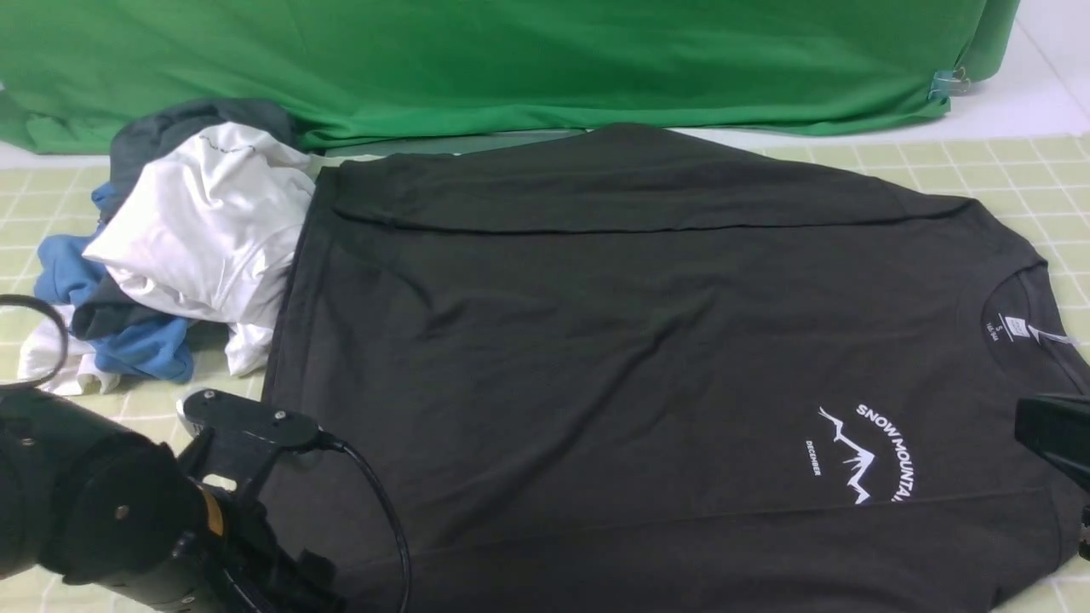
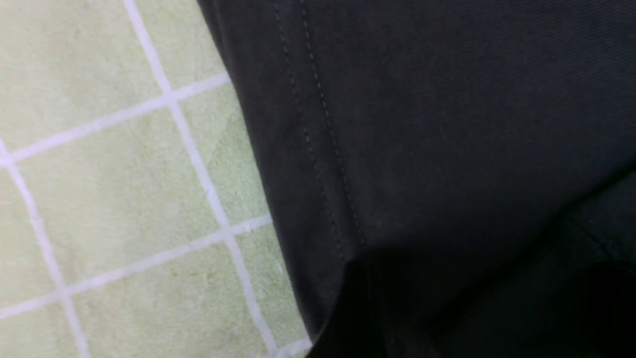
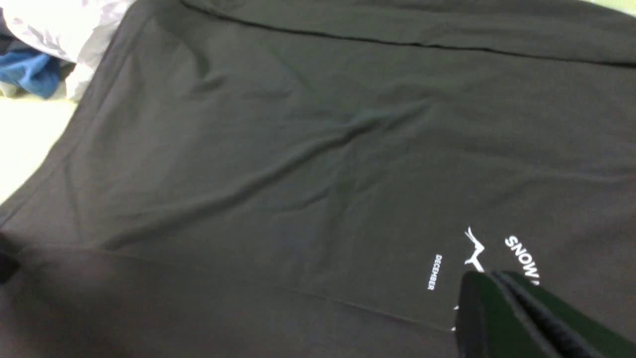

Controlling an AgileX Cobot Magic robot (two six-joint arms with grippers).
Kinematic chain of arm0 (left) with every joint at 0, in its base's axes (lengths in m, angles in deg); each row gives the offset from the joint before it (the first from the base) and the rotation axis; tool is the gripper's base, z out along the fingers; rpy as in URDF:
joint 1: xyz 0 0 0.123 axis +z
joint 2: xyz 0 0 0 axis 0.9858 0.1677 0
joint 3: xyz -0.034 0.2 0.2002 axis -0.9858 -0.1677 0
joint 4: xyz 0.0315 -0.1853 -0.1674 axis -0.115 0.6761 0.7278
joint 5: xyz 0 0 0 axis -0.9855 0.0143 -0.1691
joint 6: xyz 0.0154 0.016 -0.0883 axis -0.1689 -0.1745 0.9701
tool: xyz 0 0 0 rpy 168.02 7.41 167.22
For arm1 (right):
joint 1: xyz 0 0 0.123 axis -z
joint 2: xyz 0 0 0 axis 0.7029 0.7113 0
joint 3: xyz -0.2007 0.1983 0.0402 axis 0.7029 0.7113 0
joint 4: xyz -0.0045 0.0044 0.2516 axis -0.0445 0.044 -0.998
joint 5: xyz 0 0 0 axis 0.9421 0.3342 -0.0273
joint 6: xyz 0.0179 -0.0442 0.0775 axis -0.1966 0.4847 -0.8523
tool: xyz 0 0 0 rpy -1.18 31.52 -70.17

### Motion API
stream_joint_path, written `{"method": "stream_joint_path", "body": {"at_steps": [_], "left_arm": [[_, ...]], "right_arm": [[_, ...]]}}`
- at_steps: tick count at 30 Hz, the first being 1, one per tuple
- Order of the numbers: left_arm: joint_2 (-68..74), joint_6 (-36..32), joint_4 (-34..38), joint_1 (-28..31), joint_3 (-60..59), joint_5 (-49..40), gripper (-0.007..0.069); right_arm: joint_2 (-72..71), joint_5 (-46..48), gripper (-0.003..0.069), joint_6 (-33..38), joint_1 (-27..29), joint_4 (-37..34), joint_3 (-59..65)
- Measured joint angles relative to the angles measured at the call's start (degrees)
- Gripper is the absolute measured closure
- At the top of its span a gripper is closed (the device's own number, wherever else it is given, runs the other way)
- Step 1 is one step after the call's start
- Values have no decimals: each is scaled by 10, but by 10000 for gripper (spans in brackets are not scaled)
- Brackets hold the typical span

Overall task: Fold a long-sleeved shirt over a green coffee tablecloth.
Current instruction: 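Grasp the left edge of the dark T-shirt lying flat on the table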

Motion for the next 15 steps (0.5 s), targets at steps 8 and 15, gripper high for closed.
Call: {"method": "stream_joint_path", "body": {"at_steps": [8,15], "left_arm": [[10,0,22,0,1,-2,210],[12,-3,29,-1,4,-22,517]], "right_arm": [[0,-1,650,0,-1,0,0],[0,-1,642,0,-1,0,0]]}}
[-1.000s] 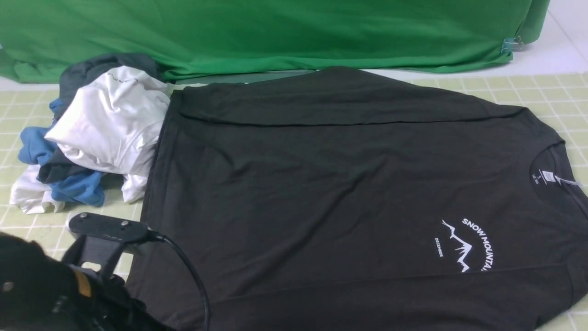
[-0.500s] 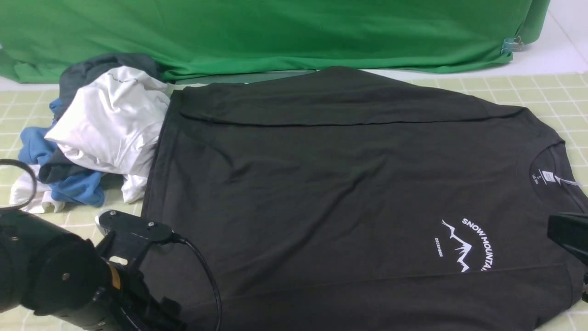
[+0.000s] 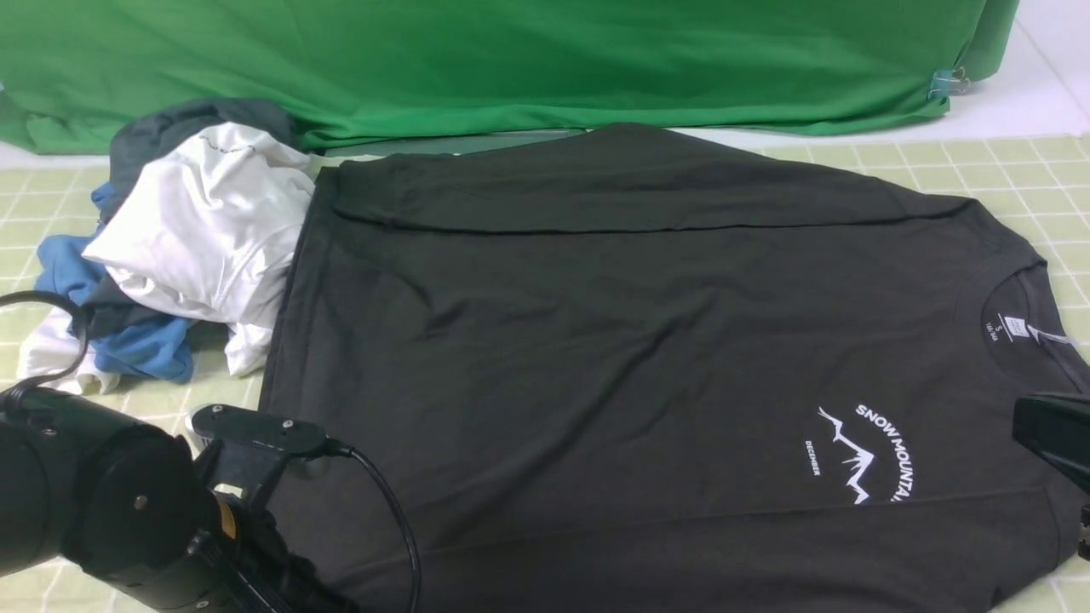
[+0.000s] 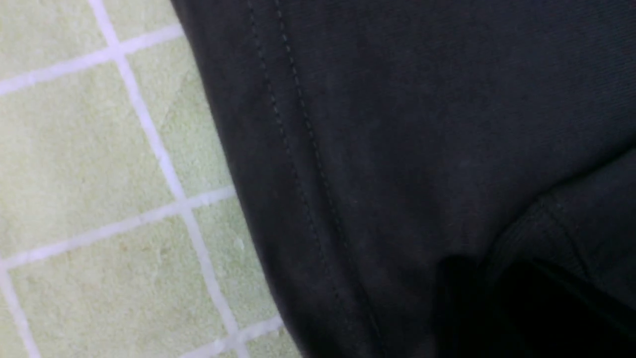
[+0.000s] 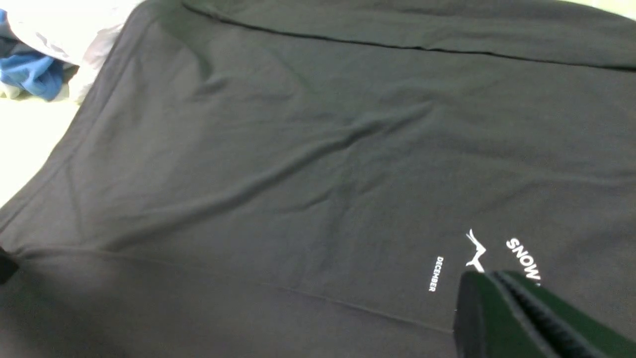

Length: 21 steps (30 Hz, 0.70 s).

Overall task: Fold a long-sleeved shirt over a green coffee tablecloth.
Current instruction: 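Grasp the left edge of the dark T-shirt lying flat on the table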

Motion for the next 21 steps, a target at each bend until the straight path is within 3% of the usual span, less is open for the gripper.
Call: {"method": "stream_joint_path", "body": {"at_steps": [5,12,21], "left_arm": [[1,-6,-3,0,14,-39,603],[-34,-6,-7,0,80,-142,607],[-76,-7,-6,0,97,-172,604]], "right_arm": [[0,0,635,0,0,0,0],[0,1,631,0,0,0,0],[0,1,628,-1,0,0,0]]}}
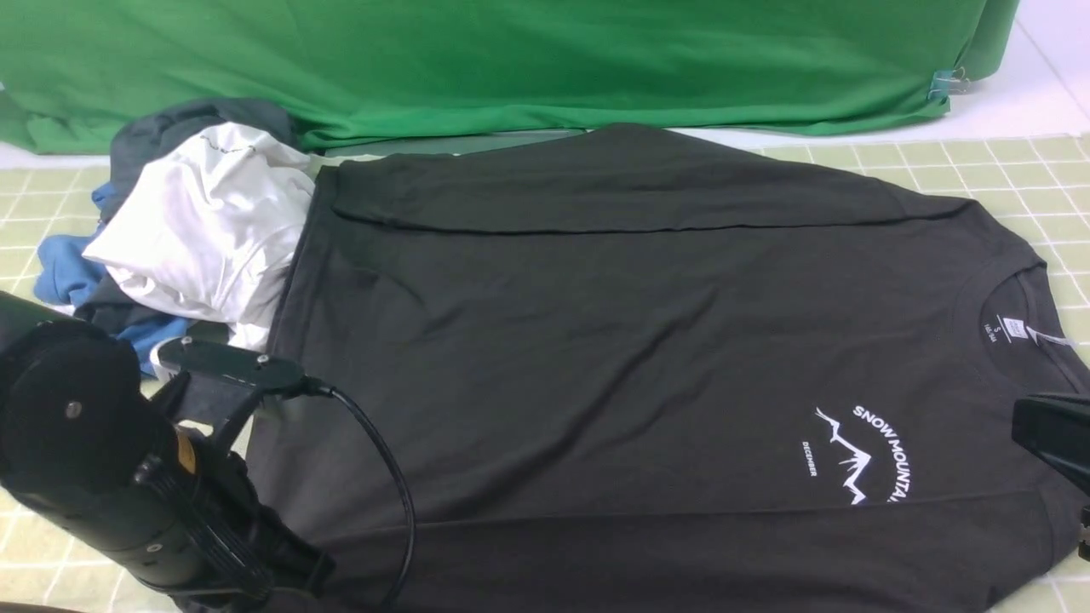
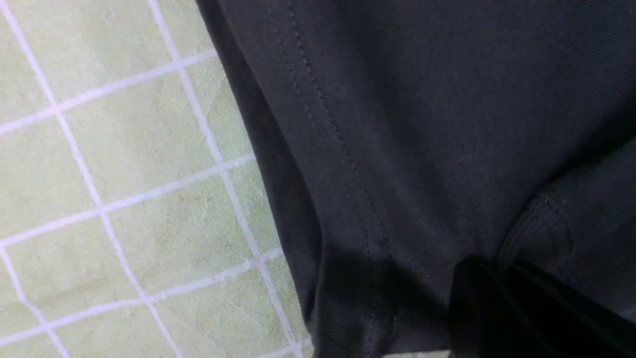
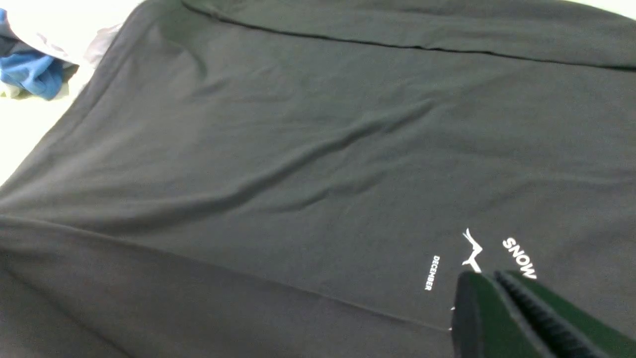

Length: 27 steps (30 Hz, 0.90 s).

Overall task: Fold a long-sleeved shirt over a green coffee tablecloth.
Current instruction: 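Grasp the left edge of the dark T-shirt lying flat on the table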

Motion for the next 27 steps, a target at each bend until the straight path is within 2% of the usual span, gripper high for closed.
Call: {"method": "stream_joint_path", "body": {"at_steps": [5,9,12,13,14,19,27], "left_arm": [[0,-2,12,0,0,-11,584],[0,-4,26,0,-4,-18,524],[0,-7,32,0,-34,-10,417],[0,-8,32,0,-36,-9,410],[-1,-16,32,0,-54,9,358],[-1,-30,20,0,-78,72,235],[-1,4,-54,0,-78,121,185]], "right_arm": [[0,0,622,0,0,0,0],[0,0,620,0,0,0,0],[0,0,620,0,0,0,0],[0,0,620,0,0,0,0],[0,0,619,0,0,0,0],[0,-1,614,0,0,0,0],[0,-1,608,0,0,0,0]]}}
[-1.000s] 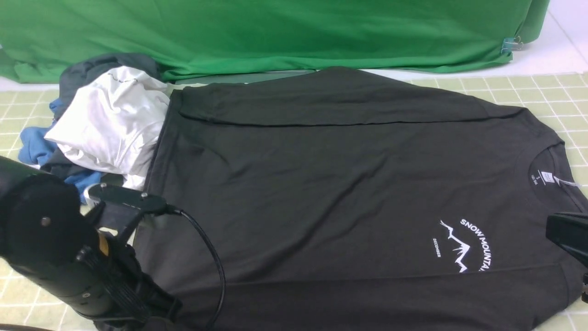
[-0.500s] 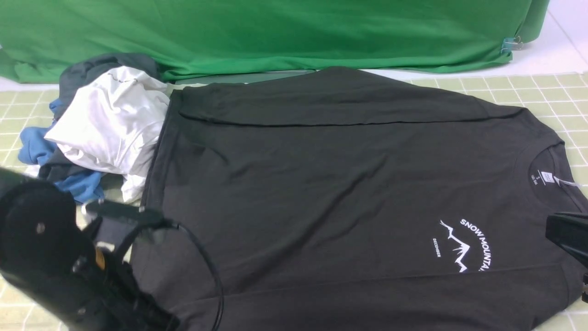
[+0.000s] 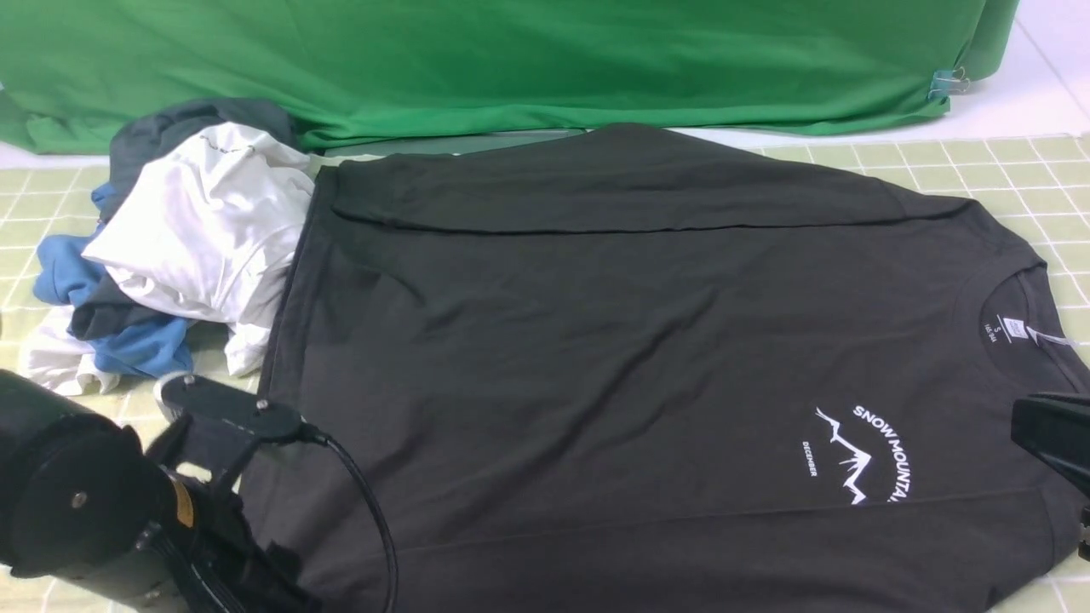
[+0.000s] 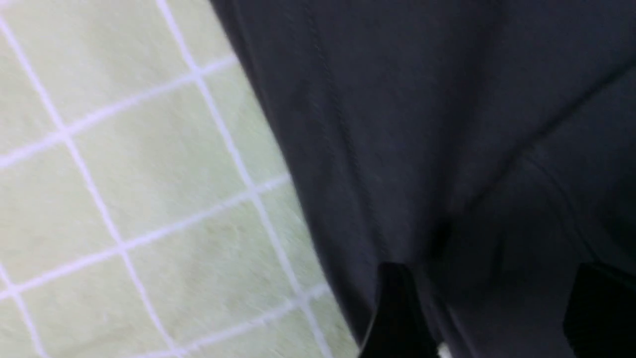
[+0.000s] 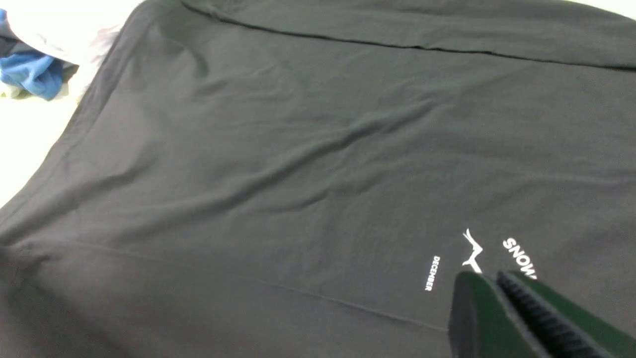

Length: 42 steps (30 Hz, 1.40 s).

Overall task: Fold a long-sleeved shirt over a green coffee tablecloth.
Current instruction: 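Grasp the left edge of the dark T-shirt lying flat on the table, then fold the left side of the black T-shirt inward over its body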

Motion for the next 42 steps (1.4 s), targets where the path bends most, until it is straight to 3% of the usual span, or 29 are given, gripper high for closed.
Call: {"method": "stream_joint_path", "body": {"at_steps": [17,24,28,31,33,42], "left_arm": [[83,19,27,0,9,20,208],[83,19,43,0,17,7,294],[83,19,44,0,17,2,407],[83,11,44,0,17,-8,551],[83,6,45,0,24,-19,593],[73,-5,46,0,96,-102,610]], "right_arm": [[0,3,592,0,0,0,0],[0,11,589,1,0,0,0],[0,13,589,1,0,0,0],[0,13,589,1,0,0,0],[0,13,589,1,0,0,0],[0,12,589,1,0,0,0]]}}
